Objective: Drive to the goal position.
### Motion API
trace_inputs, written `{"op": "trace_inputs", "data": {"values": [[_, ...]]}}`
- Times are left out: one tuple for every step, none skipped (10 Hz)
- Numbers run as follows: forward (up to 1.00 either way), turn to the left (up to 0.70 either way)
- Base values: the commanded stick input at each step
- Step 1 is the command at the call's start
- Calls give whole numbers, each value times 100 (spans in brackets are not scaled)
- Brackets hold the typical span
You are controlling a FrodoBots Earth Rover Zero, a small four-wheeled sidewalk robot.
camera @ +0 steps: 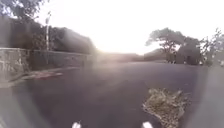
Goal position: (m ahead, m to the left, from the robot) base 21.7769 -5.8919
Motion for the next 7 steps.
{"op": "trace_inputs", "data": {"values": [[70, 0], [70, -35], [70, -35], [70, -35], [70, -35], [70, -35], [70, -35]]}}
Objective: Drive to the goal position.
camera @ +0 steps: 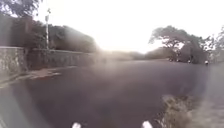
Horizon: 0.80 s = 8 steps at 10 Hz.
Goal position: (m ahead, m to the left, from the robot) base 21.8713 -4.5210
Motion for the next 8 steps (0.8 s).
{"op": "trace_inputs", "data": {"values": [[70, -35], [70, -35], [70, -35], [70, -35], [70, -35], [70, -35], [70, -35], [70, -35]]}}
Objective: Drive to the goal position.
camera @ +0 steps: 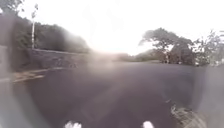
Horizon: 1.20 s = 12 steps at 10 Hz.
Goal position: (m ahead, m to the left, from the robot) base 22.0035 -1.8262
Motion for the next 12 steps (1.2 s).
{"op": "trace_inputs", "data": {"values": [[70, 0], [70, 0], [70, 0], [70, -35], [70, -35], [70, 0], [70, 0], [70, 0], [70, 0], [70, 0], [70, 0], [70, 0]]}}
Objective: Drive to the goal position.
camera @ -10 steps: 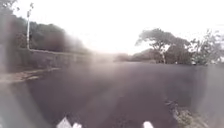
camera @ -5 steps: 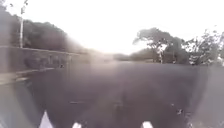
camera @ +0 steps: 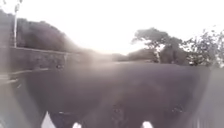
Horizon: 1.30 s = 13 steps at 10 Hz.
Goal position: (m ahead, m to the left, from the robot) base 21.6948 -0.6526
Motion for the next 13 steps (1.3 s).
{"op": "trace_inputs", "data": {"values": [[70, 0], [70, 0], [70, -12], [70, -25], [70, -35], [70, -35], [70, -35], [70, -35], [70, -35], [70, -35], [70, -31], [70, -26], [70, -20]]}}
